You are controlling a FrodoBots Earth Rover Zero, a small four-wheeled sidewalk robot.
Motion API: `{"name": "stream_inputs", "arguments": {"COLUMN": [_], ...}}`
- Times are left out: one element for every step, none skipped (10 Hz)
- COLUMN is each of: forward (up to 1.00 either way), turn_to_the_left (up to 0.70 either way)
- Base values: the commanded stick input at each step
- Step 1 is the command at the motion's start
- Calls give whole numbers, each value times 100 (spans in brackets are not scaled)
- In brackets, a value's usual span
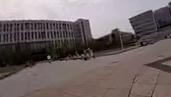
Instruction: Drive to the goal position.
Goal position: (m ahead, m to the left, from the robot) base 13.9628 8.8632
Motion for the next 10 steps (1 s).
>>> {"name": "stream_inputs", "arguments": {"forward": [50,50,50,50,50,50,50,50,50,50], "turn_to_the_left": [0,0,0,0,0,0,0,0,0,0]}}
